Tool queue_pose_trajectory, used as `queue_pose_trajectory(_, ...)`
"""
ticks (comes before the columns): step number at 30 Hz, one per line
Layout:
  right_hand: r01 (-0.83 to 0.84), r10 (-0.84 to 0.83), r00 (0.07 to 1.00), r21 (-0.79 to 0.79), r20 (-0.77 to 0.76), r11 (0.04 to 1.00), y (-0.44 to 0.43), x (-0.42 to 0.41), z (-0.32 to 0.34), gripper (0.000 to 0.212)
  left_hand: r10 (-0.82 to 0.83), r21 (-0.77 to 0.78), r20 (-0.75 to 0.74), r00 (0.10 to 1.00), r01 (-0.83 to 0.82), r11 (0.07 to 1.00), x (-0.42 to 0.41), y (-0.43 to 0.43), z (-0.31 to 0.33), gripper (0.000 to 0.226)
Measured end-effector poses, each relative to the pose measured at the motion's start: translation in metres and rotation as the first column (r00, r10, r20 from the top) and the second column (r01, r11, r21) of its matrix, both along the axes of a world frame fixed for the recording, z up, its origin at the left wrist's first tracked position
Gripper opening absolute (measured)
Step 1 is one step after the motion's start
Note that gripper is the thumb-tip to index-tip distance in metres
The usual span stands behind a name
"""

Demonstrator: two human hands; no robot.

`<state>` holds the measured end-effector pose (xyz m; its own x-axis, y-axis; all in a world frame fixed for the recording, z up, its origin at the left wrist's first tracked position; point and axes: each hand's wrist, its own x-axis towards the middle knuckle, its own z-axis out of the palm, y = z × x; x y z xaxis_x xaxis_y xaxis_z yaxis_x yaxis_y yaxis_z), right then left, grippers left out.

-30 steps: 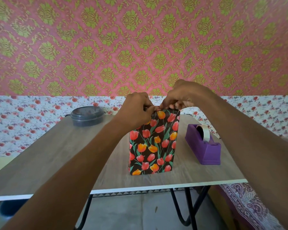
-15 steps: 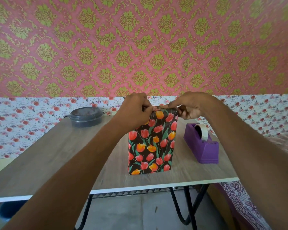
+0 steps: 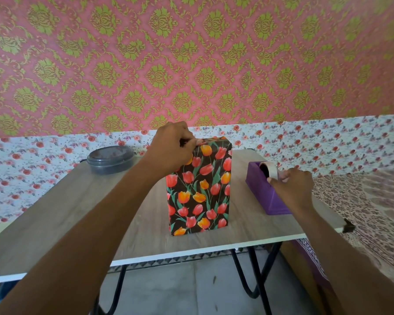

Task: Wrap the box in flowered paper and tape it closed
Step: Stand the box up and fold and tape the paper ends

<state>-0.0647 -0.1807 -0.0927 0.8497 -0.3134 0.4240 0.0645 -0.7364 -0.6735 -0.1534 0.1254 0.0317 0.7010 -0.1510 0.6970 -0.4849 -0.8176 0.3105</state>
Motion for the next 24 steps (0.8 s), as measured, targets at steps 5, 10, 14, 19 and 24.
queue_pose_trajectory(5,0.103,-0.109,0.932,-0.036,-0.345,0.994,-0.004,-0.001,0.018,0.061,0.011,0.004,0.003,1.000,-0.011,1.000,0.001,0.000,-0.001,0.031)
queue_pose_trajectory(10,-0.026,0.182,0.889,0.351,-0.420,0.936,-0.018,0.002,0.017,0.066,0.020,0.000,0.003,1.000,-0.020,1.000,-0.002,-0.002,-0.001,0.027)
queue_pose_trajectory(14,-0.044,0.262,0.886,0.493,-0.383,0.869,-0.021,-0.005,0.025,0.051,0.018,0.000,-0.003,1.000,-0.018,1.000,-0.002,-0.002,0.000,0.028)
queue_pose_trajectory(19,-0.064,0.335,0.846,0.545,-0.414,0.836,-0.026,-0.005,0.036,0.033,0.015,0.000,-0.003,1.000,-0.015,1.000,0.000,-0.002,-0.002,0.029)
queue_pose_trajectory(24,-0.106,0.300,0.893,0.492,-0.334,0.864,-0.024,0.002,0.023,0.025,0.036,0.007,0.010,0.999,-0.036,0.999,0.001,-0.002,-0.002,0.027)
